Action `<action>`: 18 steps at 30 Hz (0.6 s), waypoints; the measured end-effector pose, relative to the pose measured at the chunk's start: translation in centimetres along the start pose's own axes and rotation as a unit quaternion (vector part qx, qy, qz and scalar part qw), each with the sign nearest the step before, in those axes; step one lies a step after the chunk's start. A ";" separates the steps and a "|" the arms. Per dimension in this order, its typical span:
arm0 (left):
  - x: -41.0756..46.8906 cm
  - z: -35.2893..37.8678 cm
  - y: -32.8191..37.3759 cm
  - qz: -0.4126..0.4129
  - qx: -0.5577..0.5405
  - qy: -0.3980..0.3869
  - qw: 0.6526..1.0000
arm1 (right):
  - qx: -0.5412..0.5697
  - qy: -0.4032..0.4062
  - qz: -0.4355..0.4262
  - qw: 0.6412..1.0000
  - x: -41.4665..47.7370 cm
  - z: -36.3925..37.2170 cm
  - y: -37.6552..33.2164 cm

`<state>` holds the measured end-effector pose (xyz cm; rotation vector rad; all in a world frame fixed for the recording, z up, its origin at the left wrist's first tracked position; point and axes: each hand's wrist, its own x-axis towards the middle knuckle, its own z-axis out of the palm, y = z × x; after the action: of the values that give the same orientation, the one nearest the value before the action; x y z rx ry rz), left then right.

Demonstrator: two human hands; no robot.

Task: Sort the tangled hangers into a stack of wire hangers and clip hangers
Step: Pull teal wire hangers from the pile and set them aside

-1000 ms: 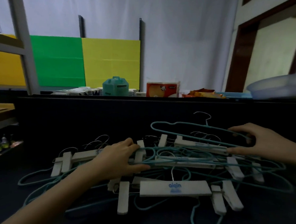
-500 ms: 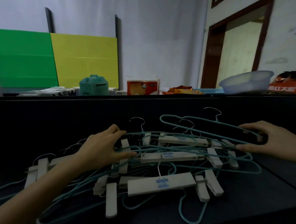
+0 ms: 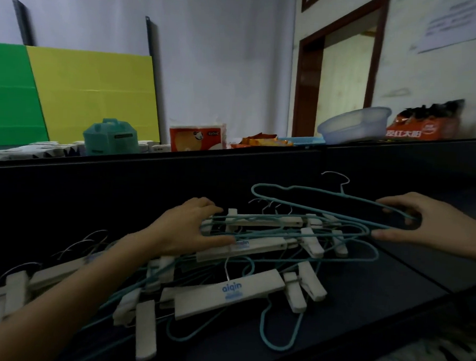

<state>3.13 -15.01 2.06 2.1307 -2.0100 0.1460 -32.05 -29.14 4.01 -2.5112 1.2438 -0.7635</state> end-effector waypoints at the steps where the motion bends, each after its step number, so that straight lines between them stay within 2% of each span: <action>1: 1.0 0.5 0.9 0.013 -0.004 -0.015 1.000 | -0.001 0.001 0.003 1.000 -0.2 -0.2 0.3; 4: 3.9 1.9 3.0 0.030 0.000 -0.067 0.997 | 0.002 0.004 0.013 1.000 -0.9 -1.2 1.0; 7: 5.9 2.6 3.8 0.032 0.027 -0.055 0.998 | 0.000 0.005 0.024 1.000 -1.5 -2.2 2.2; 10: 6.5 2.7 4.0 0.027 -0.009 -0.047 0.998 | -0.007 0.010 0.026 1.000 -1.9 -3.3 4.1; 15: 6.9 1.0 5.4 0.029 -0.080 0.057 0.995 | -0.023 0.019 0.024 0.999 -1.5 -5.0 8.0; 18: 7.7 -0.3 8.0 0.037 -0.087 0.124 0.988 | -0.031 0.033 0.020 0.999 -1.5 -6.6 10.5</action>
<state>-4.32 -22.89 4.64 1.8353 -1.8841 0.2261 -43.43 -34.28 4.51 -2.5199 1.3547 -0.8173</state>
